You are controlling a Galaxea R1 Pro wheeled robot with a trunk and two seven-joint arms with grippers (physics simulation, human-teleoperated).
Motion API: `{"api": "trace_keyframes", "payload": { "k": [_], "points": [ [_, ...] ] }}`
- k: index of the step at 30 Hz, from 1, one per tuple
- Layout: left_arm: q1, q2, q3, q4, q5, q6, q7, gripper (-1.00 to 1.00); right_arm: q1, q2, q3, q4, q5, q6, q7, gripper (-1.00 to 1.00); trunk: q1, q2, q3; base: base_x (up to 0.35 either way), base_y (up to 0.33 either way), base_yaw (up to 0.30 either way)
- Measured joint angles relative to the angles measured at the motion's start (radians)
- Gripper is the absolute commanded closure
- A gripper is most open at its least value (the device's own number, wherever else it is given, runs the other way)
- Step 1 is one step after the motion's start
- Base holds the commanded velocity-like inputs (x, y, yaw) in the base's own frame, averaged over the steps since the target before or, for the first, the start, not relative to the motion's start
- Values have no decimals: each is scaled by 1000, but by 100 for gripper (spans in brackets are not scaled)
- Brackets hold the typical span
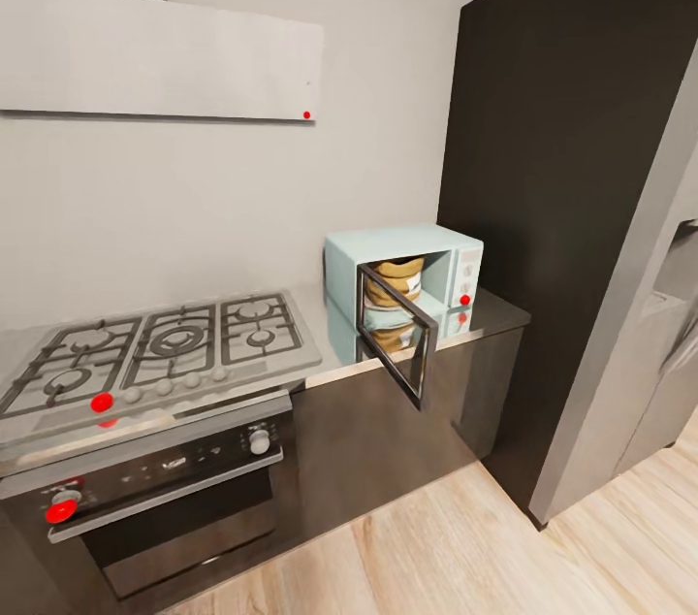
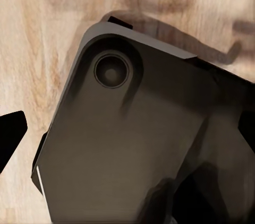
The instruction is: In the kitchen, take the popcorn bag from the countertop, put it into the microwave, and heat it until the popcorn is cooked so the cooked popcorn ends up inside the bag.
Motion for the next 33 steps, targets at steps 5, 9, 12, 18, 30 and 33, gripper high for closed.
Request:
{"api": "trace_keyframes", "payload": {
  "k": [5,9,12,18,30,33],
  "points": [
    [0,0,-2,1,-4,-1,4,-100,0,1,0,0,1,3,0,-100,0,0,0,0,-64,0],
    [0,0,-4,2,-5,0,7,-100,0,1,1,0,1,4,0,-100,0,0,0,0,-251,0],
    [0,1,-2,2,1,0,7,-100,0,1,0,0,1,5,-1,-100,0,0,0,0,-274,0],
    [0,1,0,2,4,0,8,-100,0,1,1,0,1,4,0,-100,0,0,0,15,-278,0],
    [0,1,-2,2,5,0,8,-100,0,0,1,0,2,-5,0,-100,0,0,0,128,-272,0],
    [0,1,-1,2,5,0,9,-100,0,0,1,0,2,-7,-1,-100,0,0,0,160,-260,0]
  ]
}}
